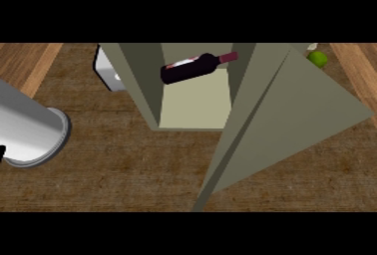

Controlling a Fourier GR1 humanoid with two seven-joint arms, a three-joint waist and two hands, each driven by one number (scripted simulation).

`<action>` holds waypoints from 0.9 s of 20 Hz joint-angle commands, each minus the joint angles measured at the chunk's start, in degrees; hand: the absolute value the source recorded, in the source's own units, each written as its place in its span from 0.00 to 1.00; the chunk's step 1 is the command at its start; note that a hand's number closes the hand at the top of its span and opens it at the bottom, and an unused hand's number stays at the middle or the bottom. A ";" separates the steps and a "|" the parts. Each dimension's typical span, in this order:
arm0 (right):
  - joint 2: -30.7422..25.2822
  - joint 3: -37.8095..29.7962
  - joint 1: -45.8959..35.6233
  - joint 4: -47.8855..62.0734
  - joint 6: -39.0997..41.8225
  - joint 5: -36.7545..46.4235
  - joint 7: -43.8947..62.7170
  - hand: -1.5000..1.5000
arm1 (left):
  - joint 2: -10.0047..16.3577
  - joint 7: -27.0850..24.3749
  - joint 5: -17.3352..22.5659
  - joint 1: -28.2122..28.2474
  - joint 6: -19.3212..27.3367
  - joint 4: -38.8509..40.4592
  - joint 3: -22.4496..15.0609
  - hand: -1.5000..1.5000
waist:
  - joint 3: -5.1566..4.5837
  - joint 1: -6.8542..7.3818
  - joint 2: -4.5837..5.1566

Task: Pick up the wine, place it into the cabinet and close the cabinet

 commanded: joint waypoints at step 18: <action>4.21 -4.47 -40.65 23.00 -19.43 -12.82 -1.20 1.00 | -2.46 6.89 1.44 -6.59 -1.34 0.71 1.04 0.00 | 0.02 1.95 0.78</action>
